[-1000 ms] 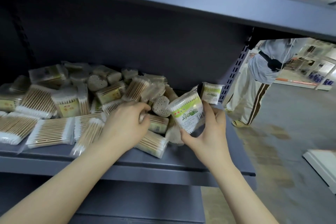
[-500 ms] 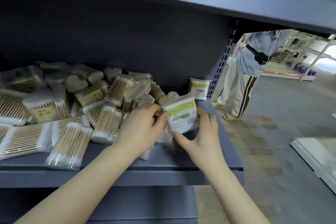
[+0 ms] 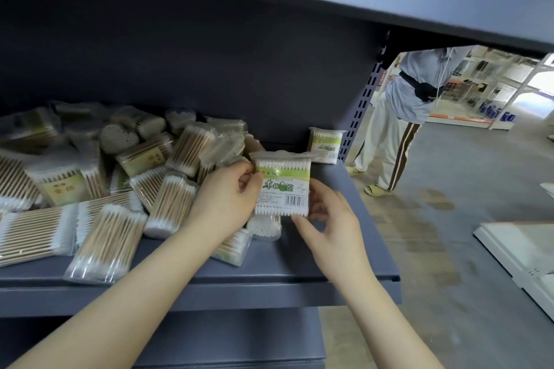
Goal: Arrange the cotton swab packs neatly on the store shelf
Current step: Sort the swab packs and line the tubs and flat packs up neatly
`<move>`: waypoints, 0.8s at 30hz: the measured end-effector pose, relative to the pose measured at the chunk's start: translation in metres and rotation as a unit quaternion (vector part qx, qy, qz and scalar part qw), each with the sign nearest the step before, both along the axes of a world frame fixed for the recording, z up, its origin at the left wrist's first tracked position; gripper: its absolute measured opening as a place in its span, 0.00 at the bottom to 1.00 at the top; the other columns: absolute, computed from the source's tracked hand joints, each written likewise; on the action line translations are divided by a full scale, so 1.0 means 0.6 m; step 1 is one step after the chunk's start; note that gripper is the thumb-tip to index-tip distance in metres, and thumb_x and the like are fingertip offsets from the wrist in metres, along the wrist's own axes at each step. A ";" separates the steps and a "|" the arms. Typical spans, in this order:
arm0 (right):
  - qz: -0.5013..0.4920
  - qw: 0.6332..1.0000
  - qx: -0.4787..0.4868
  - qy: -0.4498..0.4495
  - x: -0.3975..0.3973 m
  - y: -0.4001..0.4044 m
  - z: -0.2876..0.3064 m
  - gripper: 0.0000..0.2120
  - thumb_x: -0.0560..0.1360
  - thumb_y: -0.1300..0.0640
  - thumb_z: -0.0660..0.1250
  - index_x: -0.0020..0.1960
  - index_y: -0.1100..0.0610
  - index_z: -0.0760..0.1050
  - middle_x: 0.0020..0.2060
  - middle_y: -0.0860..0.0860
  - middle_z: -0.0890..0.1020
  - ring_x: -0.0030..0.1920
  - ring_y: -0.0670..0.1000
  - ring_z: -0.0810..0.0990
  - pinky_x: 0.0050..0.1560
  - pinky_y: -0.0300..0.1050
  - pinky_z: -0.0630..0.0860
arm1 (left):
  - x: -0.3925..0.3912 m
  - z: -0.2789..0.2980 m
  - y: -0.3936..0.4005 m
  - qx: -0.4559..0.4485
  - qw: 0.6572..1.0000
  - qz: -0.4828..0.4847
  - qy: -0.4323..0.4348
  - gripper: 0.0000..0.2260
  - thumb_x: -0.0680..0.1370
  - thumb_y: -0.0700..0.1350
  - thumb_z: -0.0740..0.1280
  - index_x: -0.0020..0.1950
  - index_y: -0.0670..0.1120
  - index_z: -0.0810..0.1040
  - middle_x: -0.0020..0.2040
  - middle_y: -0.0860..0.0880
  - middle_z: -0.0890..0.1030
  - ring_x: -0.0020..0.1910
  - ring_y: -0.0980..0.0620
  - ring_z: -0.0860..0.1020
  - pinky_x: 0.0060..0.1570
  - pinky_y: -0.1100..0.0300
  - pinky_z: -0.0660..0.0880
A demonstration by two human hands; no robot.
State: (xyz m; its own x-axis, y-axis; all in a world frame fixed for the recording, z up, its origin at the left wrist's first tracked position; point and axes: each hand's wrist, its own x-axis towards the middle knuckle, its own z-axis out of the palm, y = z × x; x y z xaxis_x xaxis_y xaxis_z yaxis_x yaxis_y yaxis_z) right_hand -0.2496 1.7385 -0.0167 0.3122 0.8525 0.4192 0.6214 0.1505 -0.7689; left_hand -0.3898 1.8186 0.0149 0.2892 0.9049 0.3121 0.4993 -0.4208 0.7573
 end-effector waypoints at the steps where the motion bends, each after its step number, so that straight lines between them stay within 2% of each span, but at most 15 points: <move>1: 0.000 1.000 -0.001 0.000 0.000 0.000 0.000 0.25 0.72 0.64 0.69 0.68 0.55 0.69 0.50 0.50 0.76 0.47 0.40 0.75 0.45 0.24 0.69 | 0.000 -0.001 0.000 0.000 1.000 0.000 0.000 0.09 0.79 0.45 0.62 0.49 0.41 0.80 0.38 0.54 0.78 0.40 0.54 0.77 0.40 0.64 0.69; 7: -0.009 1.000 -0.007 0.029 0.000 0.000 0.003 0.23 0.71 0.64 0.69 0.64 0.55 0.71 0.50 0.50 0.78 0.44 0.40 0.76 0.43 0.25 0.70 | -0.001 -0.001 0.001 0.006 1.000 0.001 -0.006 0.09 0.78 0.45 0.63 0.51 0.42 0.80 0.36 0.58 0.76 0.37 0.61 0.74 0.36 0.72 0.68; 10: 0.001 0.996 -0.018 0.083 0.003 0.003 0.005 0.18 0.71 0.64 0.69 0.60 0.56 0.74 0.46 0.52 0.80 0.39 0.43 0.75 0.43 0.31 0.73 | -0.003 0.004 -0.007 0.009 1.000 -0.018 -0.011 0.10 0.78 0.45 0.63 0.54 0.44 0.80 0.38 0.60 0.77 0.37 0.64 0.74 0.36 0.78 0.67; 11: 0.004 0.995 -0.023 0.100 0.005 0.003 0.005 0.16 0.71 0.64 0.69 0.58 0.57 0.75 0.46 0.53 0.80 0.39 0.44 0.75 0.44 0.35 0.74 | -0.006 0.005 -0.009 0.021 0.999 -0.026 0.006 0.11 0.78 0.46 0.62 0.55 0.45 0.80 0.41 0.58 0.78 0.39 0.62 0.75 0.38 0.76 0.68; 13: 0.004 0.993 -0.029 0.119 0.012 0.003 0.004 0.12 0.72 0.63 0.69 0.55 0.56 0.75 0.46 0.53 0.81 0.42 0.49 0.77 0.47 0.40 0.76 | -0.014 0.003 -0.006 0.082 0.993 -0.016 0.080 0.13 0.79 0.48 0.61 0.60 0.46 0.78 0.52 0.51 0.80 0.50 0.52 0.77 0.50 0.61 0.73; 15: -0.007 0.994 -0.031 0.108 0.021 0.000 0.003 0.11 0.73 0.63 0.68 0.54 0.54 0.75 0.46 0.52 0.81 0.45 0.50 0.79 0.49 0.41 0.76 | -0.025 0.000 0.004 0.112 0.982 0.006 0.152 0.16 0.79 0.50 0.60 0.64 0.47 0.75 0.61 0.47 0.77 0.58 0.44 0.74 0.58 0.52 0.71; 19: -0.034 0.998 -0.045 0.041 0.048 -0.001 -0.003 0.10 0.74 0.62 0.67 0.53 0.52 0.75 0.47 0.50 0.82 0.47 0.48 0.80 0.50 0.42 0.76 | -0.044 -0.003 0.012 0.084 0.969 0.014 0.234 0.19 0.78 0.49 0.60 0.68 0.50 0.70 0.66 0.48 0.72 0.62 0.44 0.70 0.59 0.51 0.69; 24: -0.085 0.994 -0.071 -0.015 0.082 -0.004 -0.019 0.11 0.74 0.64 0.65 0.56 0.57 0.76 0.46 0.52 0.82 0.47 0.51 0.79 0.52 0.46 0.75 | -0.043 -0.007 0.006 0.108 0.966 -0.014 0.236 0.17 0.77 0.46 0.62 0.66 0.49 0.73 0.65 0.49 0.73 0.63 0.46 0.68 0.60 0.55 0.66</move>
